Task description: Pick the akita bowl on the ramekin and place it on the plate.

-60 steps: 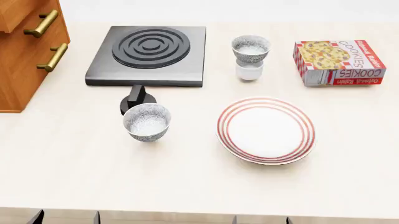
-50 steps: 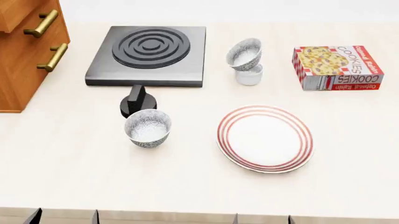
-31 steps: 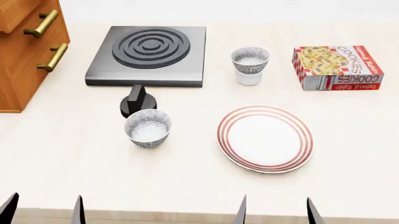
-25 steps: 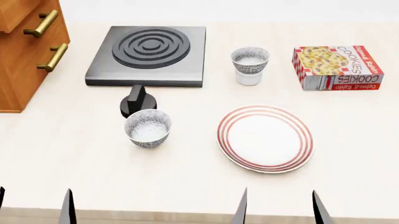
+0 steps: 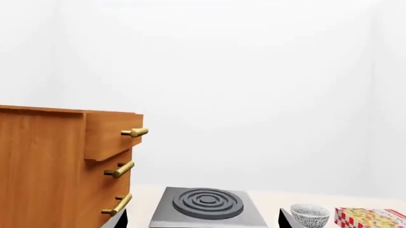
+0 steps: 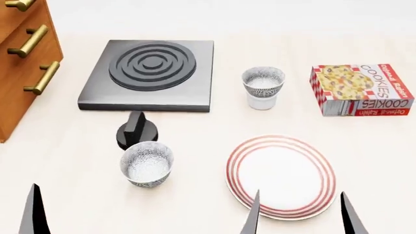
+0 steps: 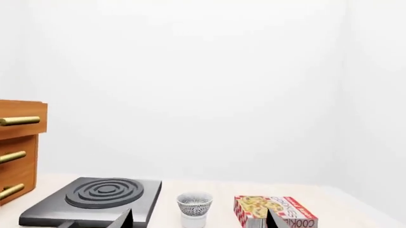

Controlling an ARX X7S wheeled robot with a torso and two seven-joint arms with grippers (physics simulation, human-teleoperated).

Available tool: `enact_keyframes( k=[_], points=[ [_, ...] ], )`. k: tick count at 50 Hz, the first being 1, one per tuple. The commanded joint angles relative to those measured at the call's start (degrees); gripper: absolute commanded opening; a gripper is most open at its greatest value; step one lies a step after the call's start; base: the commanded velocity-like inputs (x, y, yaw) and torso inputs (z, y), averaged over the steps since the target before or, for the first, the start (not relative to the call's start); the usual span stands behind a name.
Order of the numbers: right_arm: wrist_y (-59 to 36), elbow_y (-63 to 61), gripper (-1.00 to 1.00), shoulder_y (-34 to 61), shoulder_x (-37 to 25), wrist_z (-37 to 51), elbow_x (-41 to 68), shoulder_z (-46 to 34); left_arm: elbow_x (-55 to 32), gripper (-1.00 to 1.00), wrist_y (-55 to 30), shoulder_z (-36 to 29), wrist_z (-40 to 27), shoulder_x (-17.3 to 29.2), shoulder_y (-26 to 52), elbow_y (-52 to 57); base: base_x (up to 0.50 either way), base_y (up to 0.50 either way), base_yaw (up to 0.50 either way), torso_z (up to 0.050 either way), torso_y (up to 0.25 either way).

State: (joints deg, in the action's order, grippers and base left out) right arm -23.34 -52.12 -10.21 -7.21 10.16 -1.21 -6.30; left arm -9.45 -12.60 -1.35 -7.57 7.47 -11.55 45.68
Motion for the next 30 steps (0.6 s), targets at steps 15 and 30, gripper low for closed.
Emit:
enact_keyframes(
  k=[15, 30],
  points=[
    [-1.2, -1.3, 1.0, 0.0, -1.9, 2.0, 2.0, -1.0, -1.6, 1.0, -0.8, -0.9, -2.0, 1.6, -0.1, 2.1, 0.5, 0.0, 0.0, 0.0, 0.0],
    [-4.1, -3.3, 1.0, 0.9, -2.6, 2.9, 3.0, -1.1, -1.1, 1.0, -0.4, -1.9, -2.9, 2.5, -0.3, 1.5, 0.5, 0.0, 0.0, 0.0, 0.001]
  ],
)
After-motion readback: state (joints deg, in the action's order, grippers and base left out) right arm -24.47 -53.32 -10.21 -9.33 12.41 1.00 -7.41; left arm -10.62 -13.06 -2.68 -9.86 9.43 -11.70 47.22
